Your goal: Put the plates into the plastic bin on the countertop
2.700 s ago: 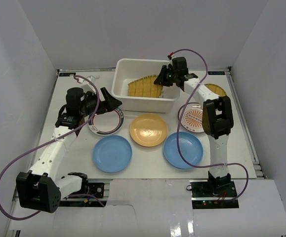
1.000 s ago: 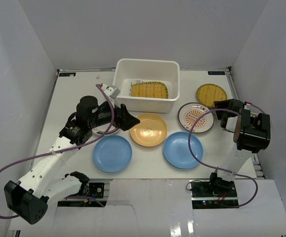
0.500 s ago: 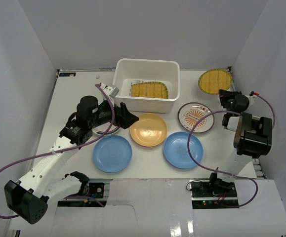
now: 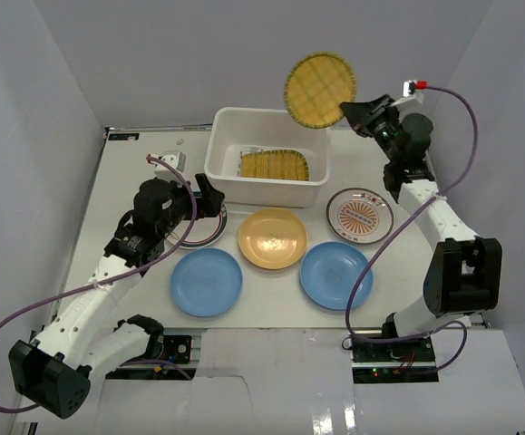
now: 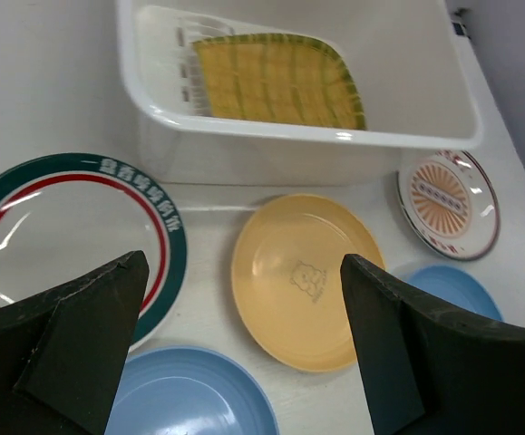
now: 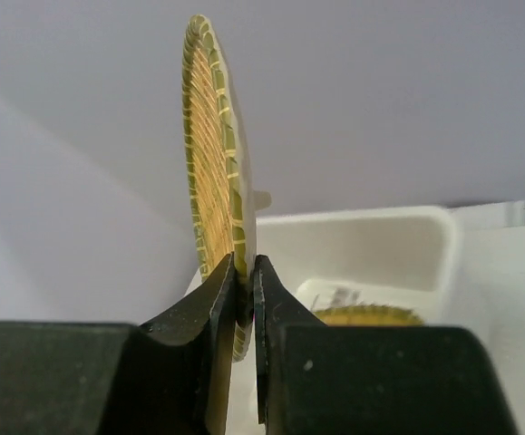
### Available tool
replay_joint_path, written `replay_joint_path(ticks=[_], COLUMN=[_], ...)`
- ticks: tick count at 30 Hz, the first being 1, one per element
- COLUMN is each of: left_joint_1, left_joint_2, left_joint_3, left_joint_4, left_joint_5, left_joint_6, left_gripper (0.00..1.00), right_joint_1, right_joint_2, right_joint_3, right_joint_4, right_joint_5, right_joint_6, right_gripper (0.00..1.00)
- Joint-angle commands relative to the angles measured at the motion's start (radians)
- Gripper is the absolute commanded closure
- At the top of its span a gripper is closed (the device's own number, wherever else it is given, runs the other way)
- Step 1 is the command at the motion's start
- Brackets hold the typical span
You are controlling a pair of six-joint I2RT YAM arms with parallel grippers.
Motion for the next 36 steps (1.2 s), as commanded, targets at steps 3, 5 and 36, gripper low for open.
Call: replay_joint_path(ticks=[3,5,36], left_joint_1=[0.074,0.100,0.590], left_joint_2=[-0.056,-0.045,0.447], left_joint_3=[-0.029,-0.030,-0.104], left_joint_4=[-0.010,-0.021,-0.009], left_joint_5=[-0.220,-0.244,0.141], left_joint_6=[-0.058,-0.069,-0.305], left_gripper=[0.02,0.02,0.09], right_joint_1=[0.178,0.215,0.318], right_joint_2=[0.131,0.200,0.207], right_joint_3=[0.223,0.271,0.308], right_joint_4=[-0.272,-0.350,-0.644], right_joint_5=[-0.105,-0.099,0.220], right_joint_6=[-0.138,-0.161,-0.365], right_gripper=[0.92,0.92,0.02])
